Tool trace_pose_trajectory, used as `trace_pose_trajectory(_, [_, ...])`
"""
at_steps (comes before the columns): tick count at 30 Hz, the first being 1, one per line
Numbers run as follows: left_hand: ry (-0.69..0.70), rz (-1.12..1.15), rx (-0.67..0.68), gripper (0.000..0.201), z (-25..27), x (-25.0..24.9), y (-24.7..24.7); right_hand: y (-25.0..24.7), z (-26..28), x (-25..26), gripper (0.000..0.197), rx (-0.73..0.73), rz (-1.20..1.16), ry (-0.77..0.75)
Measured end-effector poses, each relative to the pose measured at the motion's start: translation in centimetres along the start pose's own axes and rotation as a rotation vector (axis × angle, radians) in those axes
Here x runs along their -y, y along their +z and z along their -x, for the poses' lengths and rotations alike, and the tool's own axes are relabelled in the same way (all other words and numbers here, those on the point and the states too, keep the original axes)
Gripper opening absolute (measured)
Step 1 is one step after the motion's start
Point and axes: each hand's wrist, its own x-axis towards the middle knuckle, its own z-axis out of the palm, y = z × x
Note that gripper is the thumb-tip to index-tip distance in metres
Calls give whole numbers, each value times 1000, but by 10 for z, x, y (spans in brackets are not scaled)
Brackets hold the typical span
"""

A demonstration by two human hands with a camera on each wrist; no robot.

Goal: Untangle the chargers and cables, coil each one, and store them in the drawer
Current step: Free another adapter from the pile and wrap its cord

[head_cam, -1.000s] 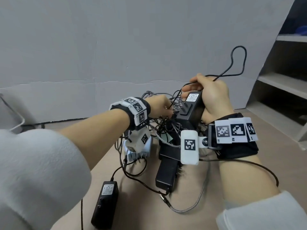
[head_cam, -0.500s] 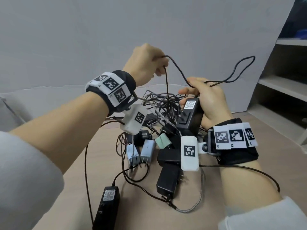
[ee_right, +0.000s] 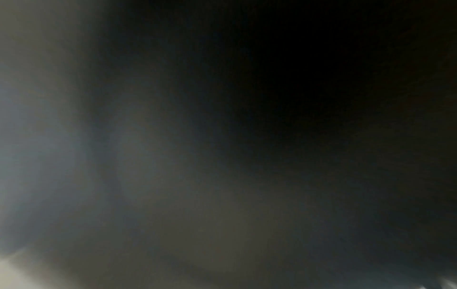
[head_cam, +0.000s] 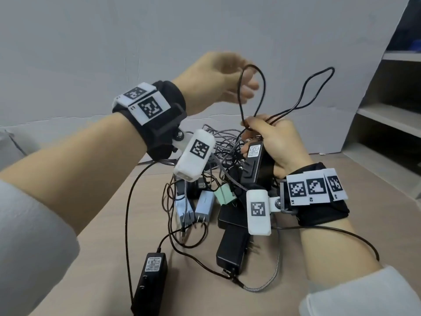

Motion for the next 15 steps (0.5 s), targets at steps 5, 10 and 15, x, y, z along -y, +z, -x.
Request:
trace_pose_trajectory(5, [-247,-642,285,35,9,47,4,-7,-9,-7,17,-133,-101,19])
trace_pose_trajectory(10, [-258,-894,369,32,17,71,12,-12,-14,-14,14,-193,-152,56])
trace_pose_trajectory(15, [-102,-890,212,16,33,89,11,-14,-14,-16,16,-271,-237,65])
